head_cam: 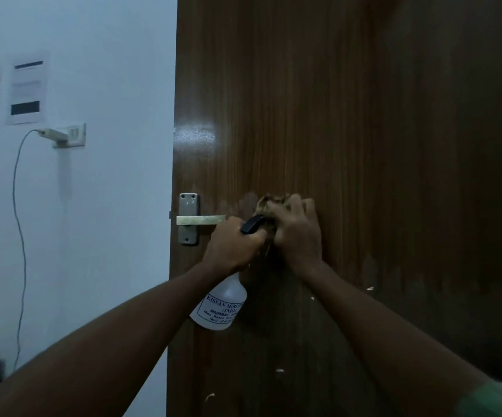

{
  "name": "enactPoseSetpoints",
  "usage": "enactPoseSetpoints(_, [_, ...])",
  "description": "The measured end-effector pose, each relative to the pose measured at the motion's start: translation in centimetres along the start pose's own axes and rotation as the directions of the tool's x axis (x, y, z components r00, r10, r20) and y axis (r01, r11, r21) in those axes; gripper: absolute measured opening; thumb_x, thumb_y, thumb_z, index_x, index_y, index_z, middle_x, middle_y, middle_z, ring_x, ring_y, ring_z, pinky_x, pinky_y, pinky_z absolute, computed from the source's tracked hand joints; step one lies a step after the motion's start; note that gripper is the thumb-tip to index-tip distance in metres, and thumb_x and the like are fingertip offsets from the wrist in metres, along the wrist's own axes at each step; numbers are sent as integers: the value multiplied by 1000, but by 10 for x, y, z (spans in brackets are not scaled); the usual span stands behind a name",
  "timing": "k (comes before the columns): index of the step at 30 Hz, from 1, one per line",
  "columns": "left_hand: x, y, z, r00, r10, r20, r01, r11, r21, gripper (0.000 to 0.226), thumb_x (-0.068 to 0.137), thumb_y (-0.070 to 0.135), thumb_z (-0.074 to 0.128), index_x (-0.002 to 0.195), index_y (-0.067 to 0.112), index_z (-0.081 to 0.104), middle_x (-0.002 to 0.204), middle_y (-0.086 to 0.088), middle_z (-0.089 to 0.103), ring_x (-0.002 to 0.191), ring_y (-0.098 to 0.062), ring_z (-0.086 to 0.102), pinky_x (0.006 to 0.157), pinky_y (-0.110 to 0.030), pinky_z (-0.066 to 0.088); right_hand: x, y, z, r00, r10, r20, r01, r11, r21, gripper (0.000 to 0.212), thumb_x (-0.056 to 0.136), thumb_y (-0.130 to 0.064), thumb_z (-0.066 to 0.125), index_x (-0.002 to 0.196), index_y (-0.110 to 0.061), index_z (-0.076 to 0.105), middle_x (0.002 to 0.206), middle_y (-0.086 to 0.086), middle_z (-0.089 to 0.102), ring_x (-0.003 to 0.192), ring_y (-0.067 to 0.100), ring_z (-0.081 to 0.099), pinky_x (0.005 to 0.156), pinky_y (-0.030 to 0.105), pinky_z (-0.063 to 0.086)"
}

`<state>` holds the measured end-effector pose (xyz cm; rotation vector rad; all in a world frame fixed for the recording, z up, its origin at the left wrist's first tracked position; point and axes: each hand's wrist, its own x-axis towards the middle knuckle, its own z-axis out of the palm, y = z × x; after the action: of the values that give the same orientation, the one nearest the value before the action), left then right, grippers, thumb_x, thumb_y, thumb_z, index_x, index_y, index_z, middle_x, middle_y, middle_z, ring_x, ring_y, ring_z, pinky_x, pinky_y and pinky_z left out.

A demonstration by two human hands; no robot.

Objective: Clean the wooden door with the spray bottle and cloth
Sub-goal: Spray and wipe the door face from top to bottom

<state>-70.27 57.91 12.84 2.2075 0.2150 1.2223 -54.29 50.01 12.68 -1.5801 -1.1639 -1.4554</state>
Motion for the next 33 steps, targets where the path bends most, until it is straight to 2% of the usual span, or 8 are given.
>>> enactPoseSetpoints(4, [-1,-8,-11,999,-6,-50,6,1000,-9,28,101,23,65,83,2,70,71,-18,72,50,-22,65,53,-39,53,-30,2,4,913,-383,144,379,924,53,37,85,-15,63,121,-17,65,118,11,55,99,29,51,74,41,55])
enactPoseSetpoints(8, [-4,-14,-15,996,23,-88,-24,1000,-9,30,99,23,64,87,-5,67,71,-24,68,54,-33,62,55,-54,56,32,-11,6,993,-119,18,119,993,1,37,89,-10,67,123,-23,70,119,5,50,102,24,44,76,29,46])
enactPoseSetpoints(11, [-7,-17,-16,995,26,-101,-27,1000,-9,26,99,17,65,85,-5,65,72,-25,67,54,-32,59,56,-45,52,39,-28,14,998,54,-41,-53,998,17,39,92,-11,65,128,-24,68,121,4,50,104,22,42,82,30,46])
enactPoseSetpoints(17, [-2,-23,-32,994,13,-104,-11,1000,27,25,103,25,66,89,5,72,72,-13,74,50,-16,65,49,-30,52,-16,-20,18,933,-331,143,328,943,45,48,81,-12,76,126,-22,64,123,10,52,105,29,49,81,41,51])
enactPoseSetpoints(21, [4,-23,-42,991,12,-134,-6,999,49,30,100,25,67,82,2,70,71,-20,70,54,-35,66,52,-36,51,46,-35,15,997,-76,22,76,996,41,39,89,-6,65,124,-23,70,120,6,52,104,25,45,83,36,49])
enactPoseSetpoints(23, [2,-25,-45,989,11,-148,0,998,70,30,99,20,66,73,5,66,67,-20,68,49,-29,62,47,-33,48,58,-48,19,999,33,-4,-33,998,51,41,90,-5,62,125,-23,70,121,5,52,105,26,45,85,36,48])
enactPoseSetpoints(29, [-14,-30,-61,983,9,-181,12,993,115,26,102,23,64,84,8,74,71,-13,74,46,-9,61,48,-28,51,20,-42,25,957,-258,134,250,965,77,39,86,-18,76,124,-25,71,122,2,52,106,23,44,85,35,47])
enactPoseSetpoints(33, [-23,-31,-75,983,-10,-184,38,988,151,24,95,27,65,75,14,71,71,-13,73,52,-25,66,54,-44,59,46,-57,14,977,-37,212,-23,962,272,45,86,0,63,124,-23,71,110,-2,51,102,18,41,85,29,43])
